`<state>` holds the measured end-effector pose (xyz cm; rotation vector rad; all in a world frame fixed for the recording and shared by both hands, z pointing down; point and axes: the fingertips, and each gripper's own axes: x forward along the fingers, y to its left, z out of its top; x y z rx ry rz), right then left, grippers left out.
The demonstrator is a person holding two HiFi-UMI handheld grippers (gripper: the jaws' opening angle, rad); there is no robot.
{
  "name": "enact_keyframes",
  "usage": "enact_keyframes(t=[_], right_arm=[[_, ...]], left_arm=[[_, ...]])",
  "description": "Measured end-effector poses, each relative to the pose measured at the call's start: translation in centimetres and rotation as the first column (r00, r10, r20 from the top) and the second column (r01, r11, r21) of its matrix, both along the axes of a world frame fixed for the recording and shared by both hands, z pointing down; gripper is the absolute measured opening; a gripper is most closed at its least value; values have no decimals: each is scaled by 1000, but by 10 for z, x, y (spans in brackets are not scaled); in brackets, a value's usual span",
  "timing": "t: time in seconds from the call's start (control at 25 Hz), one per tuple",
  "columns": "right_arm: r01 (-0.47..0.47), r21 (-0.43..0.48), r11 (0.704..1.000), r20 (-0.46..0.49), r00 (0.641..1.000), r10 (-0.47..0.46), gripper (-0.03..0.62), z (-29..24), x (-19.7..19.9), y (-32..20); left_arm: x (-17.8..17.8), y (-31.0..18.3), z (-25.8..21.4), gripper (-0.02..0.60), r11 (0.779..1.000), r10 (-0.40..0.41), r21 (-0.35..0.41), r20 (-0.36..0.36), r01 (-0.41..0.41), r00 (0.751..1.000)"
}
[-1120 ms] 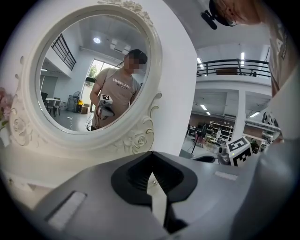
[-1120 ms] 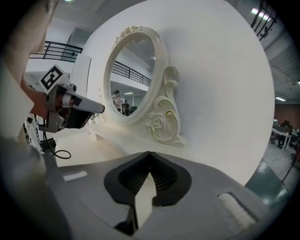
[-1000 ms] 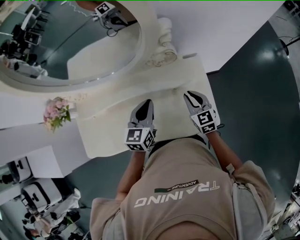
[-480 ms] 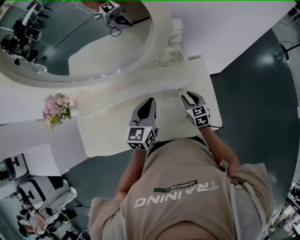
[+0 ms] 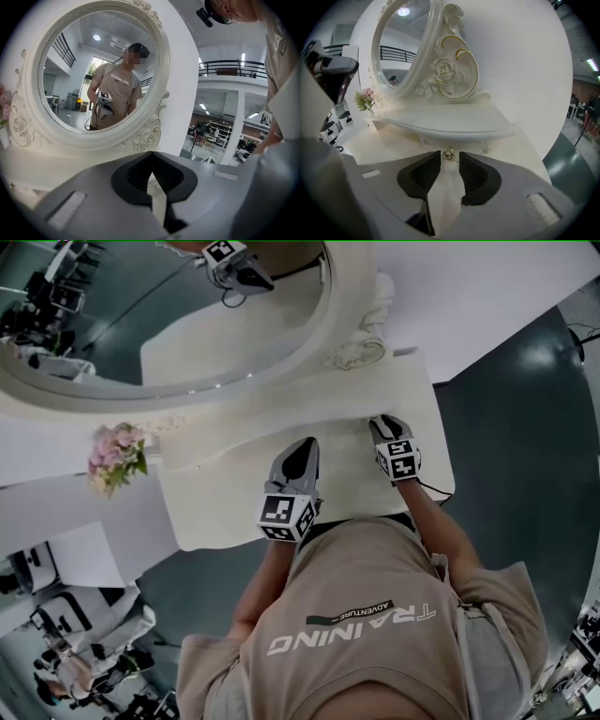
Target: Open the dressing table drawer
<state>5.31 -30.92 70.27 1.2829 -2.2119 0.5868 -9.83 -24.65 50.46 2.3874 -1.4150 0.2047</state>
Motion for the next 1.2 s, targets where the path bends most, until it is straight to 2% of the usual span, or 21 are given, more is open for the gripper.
enact_keyframes(t=[0.32,0.64,1.2], right_arm=[[-23,-9,1000,-5,1000,23,127,3,-8,-9],[-16,1,1000,-16,1000,16,100,4,-9,-11],[6,-31,999,-13,1000,-6,100,10,-6,21]], left_arm=[[-6,-6,0,18,1000,10,-5,-15,-10,1000],[-10,1,6,18,1000,-3,-20,-24,3,1000],[-6,16,3,18,1000,-16,-4,-41,16,999]])
